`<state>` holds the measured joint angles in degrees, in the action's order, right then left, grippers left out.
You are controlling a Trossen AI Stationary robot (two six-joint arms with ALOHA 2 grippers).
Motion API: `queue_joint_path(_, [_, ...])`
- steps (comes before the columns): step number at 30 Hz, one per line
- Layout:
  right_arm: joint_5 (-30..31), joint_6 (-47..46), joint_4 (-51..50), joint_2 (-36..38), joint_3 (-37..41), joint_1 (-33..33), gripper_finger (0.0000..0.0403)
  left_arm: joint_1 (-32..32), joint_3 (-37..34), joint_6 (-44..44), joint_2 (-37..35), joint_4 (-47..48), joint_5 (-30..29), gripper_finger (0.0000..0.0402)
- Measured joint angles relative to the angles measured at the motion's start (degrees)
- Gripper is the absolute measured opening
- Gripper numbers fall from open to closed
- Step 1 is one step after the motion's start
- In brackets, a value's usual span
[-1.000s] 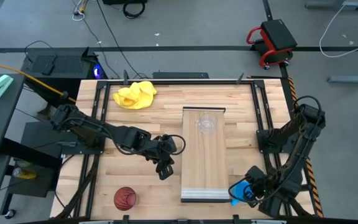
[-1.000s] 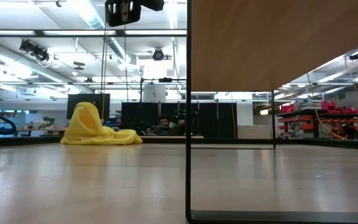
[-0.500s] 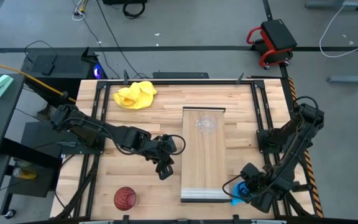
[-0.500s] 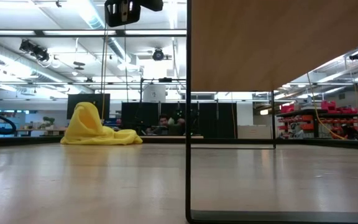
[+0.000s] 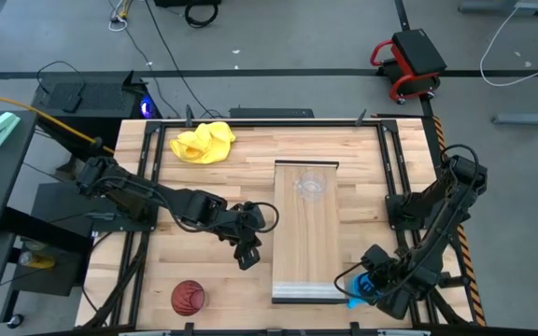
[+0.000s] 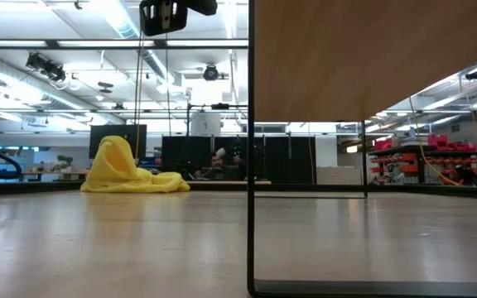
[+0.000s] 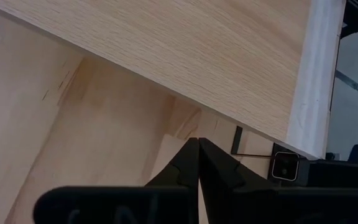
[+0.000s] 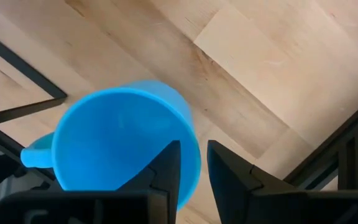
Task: Stack small to large cups/mugs on shelf
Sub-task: Put the blue mug on the shelf
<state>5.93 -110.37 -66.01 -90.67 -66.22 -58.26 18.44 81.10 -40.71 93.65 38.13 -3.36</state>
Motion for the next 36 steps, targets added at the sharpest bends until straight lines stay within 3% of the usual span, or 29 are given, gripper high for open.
queue_joint_path(11, [-0.35,-0.15,2.82,-0.02,1.6,-0.6,0.0086,0.01,0.0,-0.04,0.0,0.0,0.0,0.0027])
queue_joint_path(23, [-0.66,-3.12,6.28,-0.09,3.89,-0.76,0.0084,0.0,0.0,-0.15,0.0,-0.04,0.0,0.0014])
queue_joint_path(32, [-2.62,-8.05,5.81,-0.07,3.87,-0.76,0.0016,0.0,0.0,-0.24,0.02,-0.07,-0.02,0.002])
queue_joint_path(36, [-2.62,-9.68,5.92,-0.04,3.85,-0.76,0.0012,0.0,0.0,-0.24,0.0,-0.07,-0.02,0.0013])
